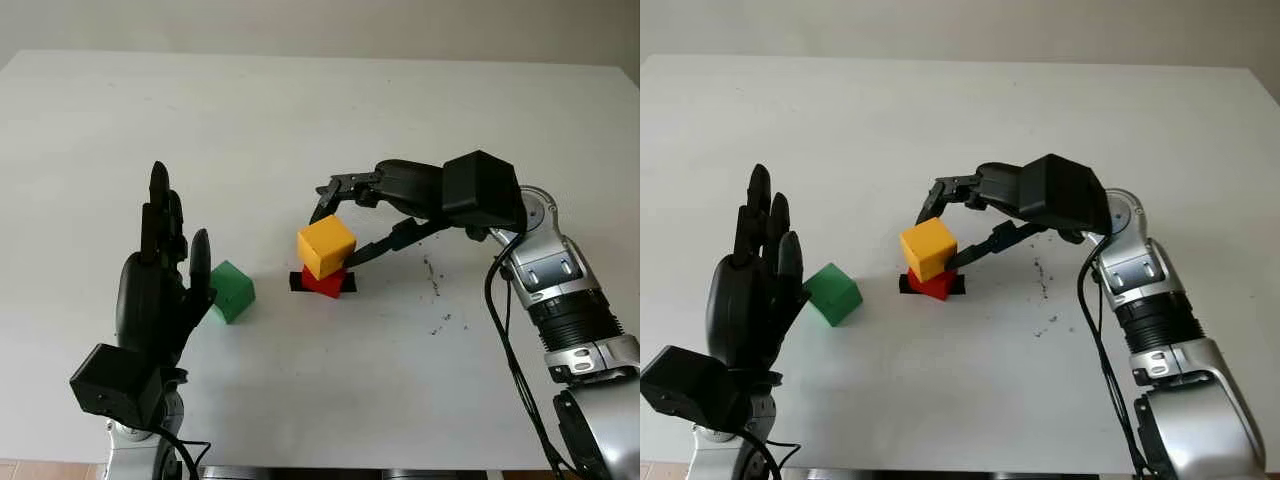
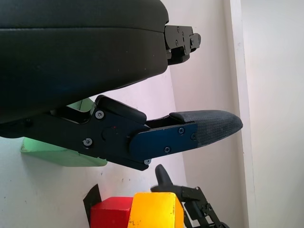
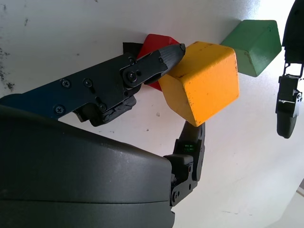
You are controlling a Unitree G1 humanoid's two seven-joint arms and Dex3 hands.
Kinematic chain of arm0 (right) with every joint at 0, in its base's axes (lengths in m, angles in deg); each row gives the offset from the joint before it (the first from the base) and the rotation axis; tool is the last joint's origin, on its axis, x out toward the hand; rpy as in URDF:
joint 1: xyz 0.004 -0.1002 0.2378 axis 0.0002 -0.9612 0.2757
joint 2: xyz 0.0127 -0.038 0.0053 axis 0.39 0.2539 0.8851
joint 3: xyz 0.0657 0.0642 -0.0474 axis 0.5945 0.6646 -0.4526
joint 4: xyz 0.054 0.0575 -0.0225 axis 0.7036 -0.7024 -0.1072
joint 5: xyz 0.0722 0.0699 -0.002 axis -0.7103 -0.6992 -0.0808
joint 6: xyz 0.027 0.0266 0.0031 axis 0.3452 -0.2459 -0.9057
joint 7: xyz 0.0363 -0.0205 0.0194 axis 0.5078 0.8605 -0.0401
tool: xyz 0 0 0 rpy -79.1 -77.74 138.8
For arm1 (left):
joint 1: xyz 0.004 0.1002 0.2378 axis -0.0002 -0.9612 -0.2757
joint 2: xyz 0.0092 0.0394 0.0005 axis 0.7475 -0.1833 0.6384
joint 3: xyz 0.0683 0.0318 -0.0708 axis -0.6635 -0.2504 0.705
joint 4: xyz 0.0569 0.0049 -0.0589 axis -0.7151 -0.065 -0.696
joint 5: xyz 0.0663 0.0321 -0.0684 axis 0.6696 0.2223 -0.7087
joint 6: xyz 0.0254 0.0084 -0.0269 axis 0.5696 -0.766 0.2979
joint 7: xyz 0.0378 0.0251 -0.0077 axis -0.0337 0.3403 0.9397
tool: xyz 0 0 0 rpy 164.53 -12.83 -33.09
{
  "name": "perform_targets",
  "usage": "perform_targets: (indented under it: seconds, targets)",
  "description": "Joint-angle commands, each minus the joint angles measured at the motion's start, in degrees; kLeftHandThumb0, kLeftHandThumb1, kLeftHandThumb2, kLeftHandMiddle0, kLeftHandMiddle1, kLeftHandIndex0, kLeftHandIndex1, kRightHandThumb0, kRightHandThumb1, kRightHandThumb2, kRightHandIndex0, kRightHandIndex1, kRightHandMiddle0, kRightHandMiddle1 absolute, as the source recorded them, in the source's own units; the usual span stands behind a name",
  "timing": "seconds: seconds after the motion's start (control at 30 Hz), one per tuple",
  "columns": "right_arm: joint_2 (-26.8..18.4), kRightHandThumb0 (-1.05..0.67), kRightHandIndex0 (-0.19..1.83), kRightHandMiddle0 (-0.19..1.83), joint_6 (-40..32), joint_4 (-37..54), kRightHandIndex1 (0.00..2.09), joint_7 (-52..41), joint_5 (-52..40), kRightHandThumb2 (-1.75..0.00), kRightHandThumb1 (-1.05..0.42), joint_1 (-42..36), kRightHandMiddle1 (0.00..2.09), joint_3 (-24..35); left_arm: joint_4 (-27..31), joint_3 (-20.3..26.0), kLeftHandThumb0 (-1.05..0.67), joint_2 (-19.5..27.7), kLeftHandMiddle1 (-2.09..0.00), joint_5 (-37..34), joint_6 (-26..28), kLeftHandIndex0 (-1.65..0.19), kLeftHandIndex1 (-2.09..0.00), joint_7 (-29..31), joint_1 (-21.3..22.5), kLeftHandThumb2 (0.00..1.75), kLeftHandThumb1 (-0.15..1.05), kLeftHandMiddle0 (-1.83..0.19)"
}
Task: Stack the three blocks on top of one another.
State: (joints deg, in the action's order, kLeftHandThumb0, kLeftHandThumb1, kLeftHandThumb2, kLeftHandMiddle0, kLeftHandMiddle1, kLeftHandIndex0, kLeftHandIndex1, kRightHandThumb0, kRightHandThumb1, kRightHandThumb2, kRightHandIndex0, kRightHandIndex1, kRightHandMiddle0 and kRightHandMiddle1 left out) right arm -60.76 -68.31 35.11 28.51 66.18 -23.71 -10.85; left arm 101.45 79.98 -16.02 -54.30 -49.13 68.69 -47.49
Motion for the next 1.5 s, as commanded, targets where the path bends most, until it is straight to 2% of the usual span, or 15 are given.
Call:
perform_targets:
  seconds: [0.0, 0.17, 0.37, 0.5, 0.73, 0.8, 0.97, 1.03, 1.1, 1.13, 1.3, 1.47]
  targets:
    - [-1.01, -0.48, -0.06, 0.12, -0.18, 1.75, 0.02, 0.17, 0.21, -0.05, -0.84, -0.11, 0.62, -0.09, 1.27, 0.07, -0.79, 0.06, -0.05, -0.01, 0.17, 0.08, -0.05, -0.03, -0.6, 0.58, 1.05, 0.08]
    - [-1.32, -0.55, -0.18, 0.02, 2.23, 2.06, 0.01, 0.41, 0.91, -0.05, -0.82, -0.44, 0.34, -0.41, 0.86, 0.22, -0.79, 0.33, -0.05, -0.18, -0.24, 0.08, -0.05, 0.23, -0.43, 0.58, 1.05, 0.08]
    - [-1.64, -0.81, -0.19, -0.18, 7.66, 0.29, 0.0, -0.73, 0.07, -0.06, -0.85, -0.34, 0.04, -0.44, 0.25, 0.34, -0.78, 0.37, -0.06, 0.14, -1.02, 0.08, -0.06, 0.14, -0.38, 0.59, 1.05, 0.07]
    - [-1.97, -0.9, -0.19, -0.19, 7.92, 1.84, 0.0, 0.09, -2.56, -0.06, -0.86, -1.43, 0.0, 1.89, 0.37, 0.37, -0.77, 0.29, -0.05, -0.36, -0.63, 0.09, -0.05, 0.33, -0.45, 0.59, 1.05, 0.08]
    - [-1.83, -0.86, -0.19, -0.19, 6.22, 7.62, 0.0, 5.31, -12.19, -0.06, -0.86, -7.8, 0.0, 11.51, 0.61, 1.12, -0.76, 0.77, -0.05, -1.28, -0.26, 0.1, -0.05, 0.79, -0.25, 0.59, 1.05, 0.09]
    - [-1.7, -0.87, -0.19, -0.19, 2.83, 10.06, 0.0, 6.51, -15.42, -0.06, -0.88, -10.45, 0.0, 14.0, 0.71, 1.33, -0.76, 0.83, -0.06, -1.47, -0.03, 0.09, -0.05, 0.87, -0.13, 0.59, 1.05, 0.08]
    - [-1.14, -0.89, -0.19, -0.19, 2.79, 13.41, 0.0, 7.74, -20.02, -0.09, -1.0, -18.15, 0.0, 17.97, 0.53, 1.67, -0.76, 1.11, -0.05, -1.96, 0.09, 0.09, -0.05, 1.07, 0.08, 0.58, 1.05, 0.08]
    - [0.39, -0.89, -0.19, -0.19, 1.75, 15.87, 0.0, 10.9, -20.2, -0.26, -1.04, -21.68, 0.0, 18.68, 0.24, 1.95, -0.76, 1.39, -0.06, -2.23, 0.05, 0.09, -0.05, 1.26, 0.37, 0.58, 1.05, 0.08]
    - [1.42, -0.88, -0.19, -0.19, 0.69, 18.53, 0.0, 14.35, -18.9, -0.5, -1.05, -25.0, 0.0, 18.43, -0.07, 2.24, -0.76, 1.62, -0.06, -2.56, -0.1, 0.08, -0.06, 1.48, 0.64, 0.58, 1.05, 0.07]
    - [1.87, -0.87, -0.19, -0.19, -0.42, 19.84, 0.0, 15.67, -18.62, -0.56, -1.05, -26.39, 0.0, 18.22, -0.14, 2.35, -0.76, 1.82, -0.06, -2.61, -0.13, 0.08, -0.06, 1.63, 0.77, 0.58, 1.05, 0.07]
    - [6.66, -0.8, -0.19, -0.19, -7.28, 26.0, 0.0, 22.61, -18.66, -0.64, -1.05, -31.75, 0.0, 16.66, -0.22, 3.02, -0.76, 3.0, -0.05, -3.44, 0.1, 0.08, -0.06, 2.82, 1.39, 0.58, 1.05, 0.08]
    - [10.45, -0.79, -0.19, -0.19, -11.77, 29.13, 0.0, 26.45, -18.18, -0.67, -1.05, -33.51, 0.0, 14.03, -0.5, 3.69, -0.75, 3.62, -0.05, -4.83, 0.09, 0.08, -0.06, 3.93, 1.59, 0.55, 1.05, 0.08]
